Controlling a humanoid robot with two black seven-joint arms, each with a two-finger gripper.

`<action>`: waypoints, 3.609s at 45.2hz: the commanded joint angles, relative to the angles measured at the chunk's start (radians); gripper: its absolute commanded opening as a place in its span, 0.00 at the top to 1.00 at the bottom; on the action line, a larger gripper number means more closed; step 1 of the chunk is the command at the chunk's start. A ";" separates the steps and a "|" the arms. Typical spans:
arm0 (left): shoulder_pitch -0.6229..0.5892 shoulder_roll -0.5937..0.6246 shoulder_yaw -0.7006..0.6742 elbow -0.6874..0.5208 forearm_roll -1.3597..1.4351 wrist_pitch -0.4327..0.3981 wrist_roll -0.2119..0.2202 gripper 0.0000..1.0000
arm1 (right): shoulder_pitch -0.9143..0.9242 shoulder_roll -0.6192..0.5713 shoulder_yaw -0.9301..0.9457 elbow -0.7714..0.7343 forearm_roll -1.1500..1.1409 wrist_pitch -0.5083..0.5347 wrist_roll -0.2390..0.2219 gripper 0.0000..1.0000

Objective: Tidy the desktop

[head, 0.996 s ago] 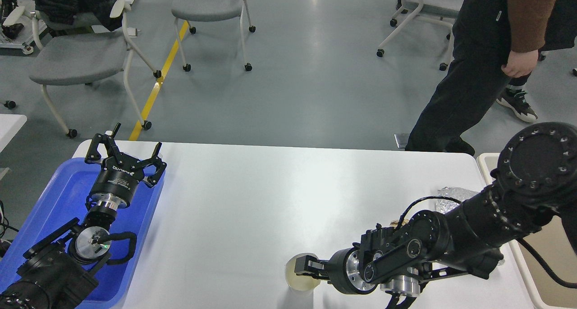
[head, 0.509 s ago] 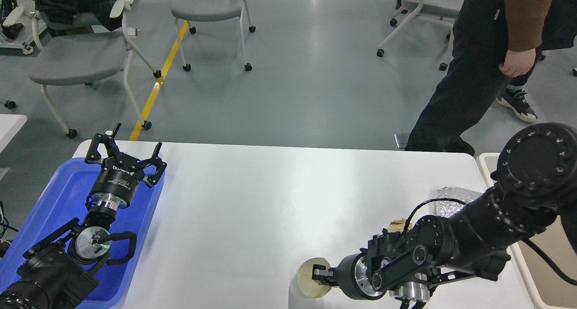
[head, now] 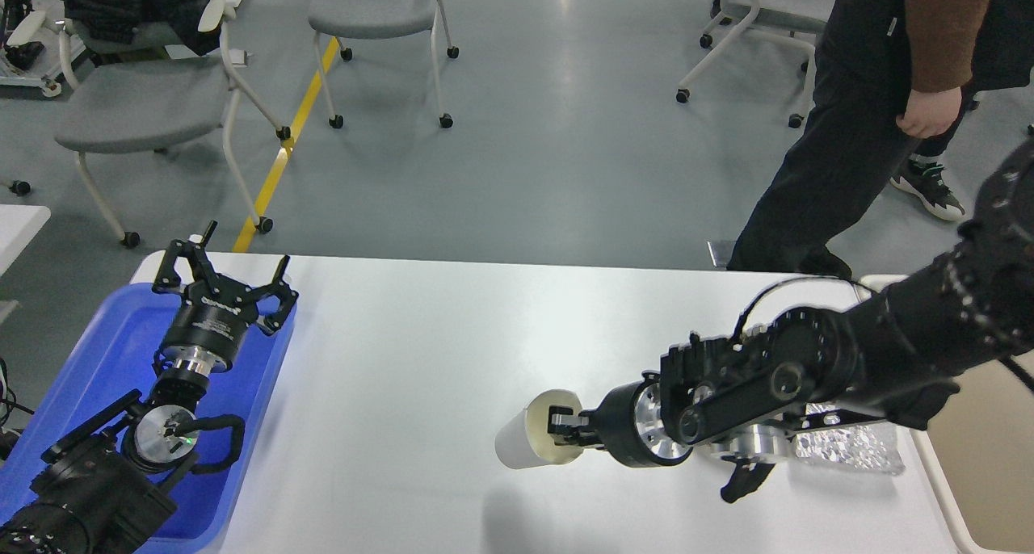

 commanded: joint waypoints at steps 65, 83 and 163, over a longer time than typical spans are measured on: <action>0.001 0.000 0.000 0.000 -0.001 0.000 0.000 0.00 | -0.627 -0.855 0.654 -0.746 0.659 -0.049 -0.031 1.00; 0.001 0.000 0.000 0.000 -0.001 0.000 0.000 0.00 | -1.018 -0.504 1.099 -1.255 0.611 0.087 -0.031 1.00; 0.001 0.000 0.000 0.000 -0.001 0.000 0.000 0.00 | -1.034 -0.352 1.202 -1.521 0.393 0.157 -0.044 0.00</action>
